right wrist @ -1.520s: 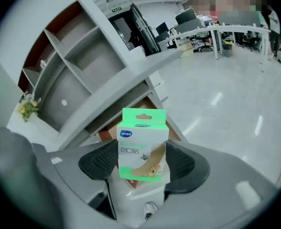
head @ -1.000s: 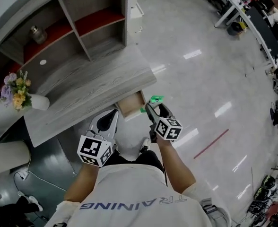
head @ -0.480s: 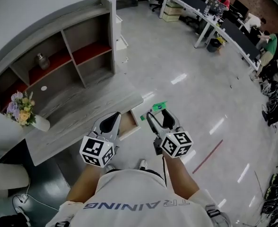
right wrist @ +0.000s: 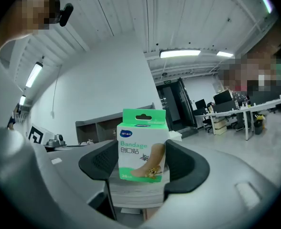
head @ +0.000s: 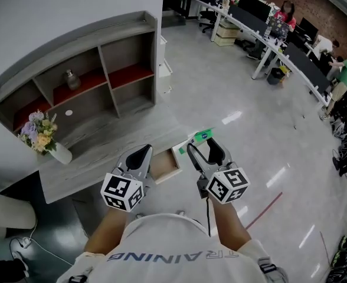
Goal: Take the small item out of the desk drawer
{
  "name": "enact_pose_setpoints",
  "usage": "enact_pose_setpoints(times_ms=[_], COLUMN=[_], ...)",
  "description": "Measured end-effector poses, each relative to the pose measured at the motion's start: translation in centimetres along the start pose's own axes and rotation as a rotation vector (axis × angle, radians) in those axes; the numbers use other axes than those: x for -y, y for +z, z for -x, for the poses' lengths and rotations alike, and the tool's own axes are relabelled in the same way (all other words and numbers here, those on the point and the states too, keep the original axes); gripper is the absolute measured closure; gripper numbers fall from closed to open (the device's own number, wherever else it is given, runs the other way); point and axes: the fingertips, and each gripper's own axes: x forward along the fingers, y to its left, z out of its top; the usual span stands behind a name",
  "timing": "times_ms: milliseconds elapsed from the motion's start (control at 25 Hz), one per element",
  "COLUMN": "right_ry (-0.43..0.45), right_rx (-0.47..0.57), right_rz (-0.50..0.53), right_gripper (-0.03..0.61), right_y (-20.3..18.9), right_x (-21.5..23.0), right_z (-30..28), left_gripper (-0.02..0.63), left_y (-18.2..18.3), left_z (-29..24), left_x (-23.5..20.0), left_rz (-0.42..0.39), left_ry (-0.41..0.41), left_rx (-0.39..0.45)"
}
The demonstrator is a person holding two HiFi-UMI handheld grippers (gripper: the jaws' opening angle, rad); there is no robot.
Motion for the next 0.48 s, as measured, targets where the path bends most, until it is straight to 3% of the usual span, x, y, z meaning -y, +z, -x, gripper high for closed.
enact_pose_setpoints(times_ms=[480], right_ry=[0.010], right_rx=[-0.009], right_rz=[0.026], right_gripper=[0.256], right_y=[-0.41], right_x=[-0.81], right_z=[-1.12], left_gripper=[0.612], left_y=[-0.19], left_z=[0.72], left_x=[-1.18], left_rz=[-0.007], left_ry=[0.021], left_rx=[-0.002])
